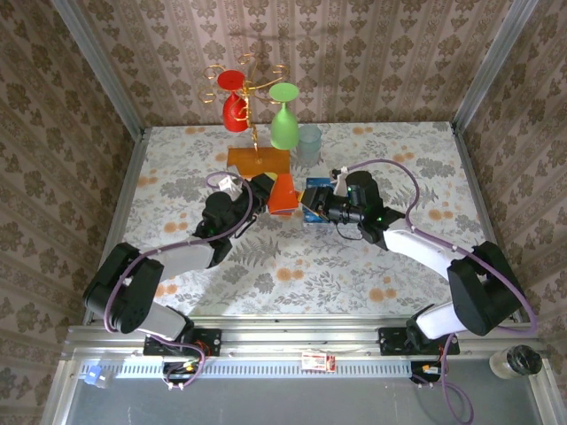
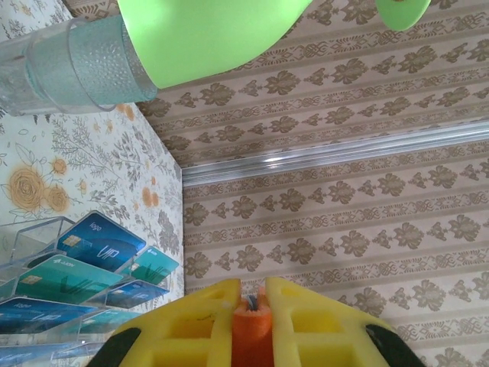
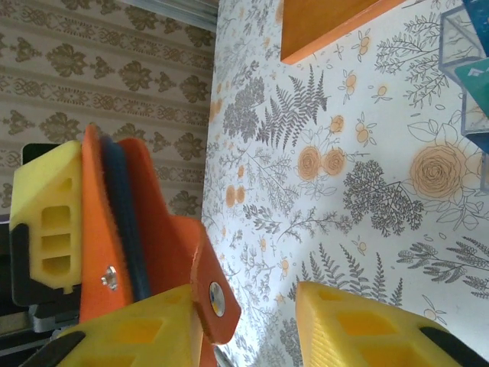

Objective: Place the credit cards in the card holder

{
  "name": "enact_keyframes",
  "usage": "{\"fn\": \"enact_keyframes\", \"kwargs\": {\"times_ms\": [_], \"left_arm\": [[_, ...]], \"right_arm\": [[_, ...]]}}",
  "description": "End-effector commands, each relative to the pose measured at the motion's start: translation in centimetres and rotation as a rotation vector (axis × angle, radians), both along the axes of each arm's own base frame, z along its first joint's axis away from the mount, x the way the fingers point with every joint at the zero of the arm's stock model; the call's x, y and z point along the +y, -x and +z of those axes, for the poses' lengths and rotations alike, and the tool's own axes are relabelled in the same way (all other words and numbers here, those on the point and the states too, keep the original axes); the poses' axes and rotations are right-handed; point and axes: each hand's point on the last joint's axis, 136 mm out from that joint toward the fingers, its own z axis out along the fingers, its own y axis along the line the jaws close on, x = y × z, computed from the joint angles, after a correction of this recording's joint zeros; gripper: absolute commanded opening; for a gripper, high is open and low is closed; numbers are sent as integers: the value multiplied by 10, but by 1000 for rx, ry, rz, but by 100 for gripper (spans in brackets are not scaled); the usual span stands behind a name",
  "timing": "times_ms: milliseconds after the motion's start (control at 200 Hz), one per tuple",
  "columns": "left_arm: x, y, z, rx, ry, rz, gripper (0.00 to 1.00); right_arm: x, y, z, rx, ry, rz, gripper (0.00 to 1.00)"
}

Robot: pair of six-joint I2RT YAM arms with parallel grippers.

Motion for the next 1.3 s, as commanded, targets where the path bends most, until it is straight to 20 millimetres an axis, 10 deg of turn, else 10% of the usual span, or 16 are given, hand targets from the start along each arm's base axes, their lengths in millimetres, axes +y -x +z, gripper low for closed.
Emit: {"fn": "enact_keyframes", "kwargs": {"times_ms": [0,900,1295], "left_arm": [[4,2,37,-85,74,6,0],[-10,-8,49,-97,197,-18,0],[-18,-8,48,-95,203,-36,0]], "right_arm": [[5,-2,7,-24,-54,13,36],[26,-5,59,-61,-407,146,36],[29,-3,69,-64,-452,172,17]]}}
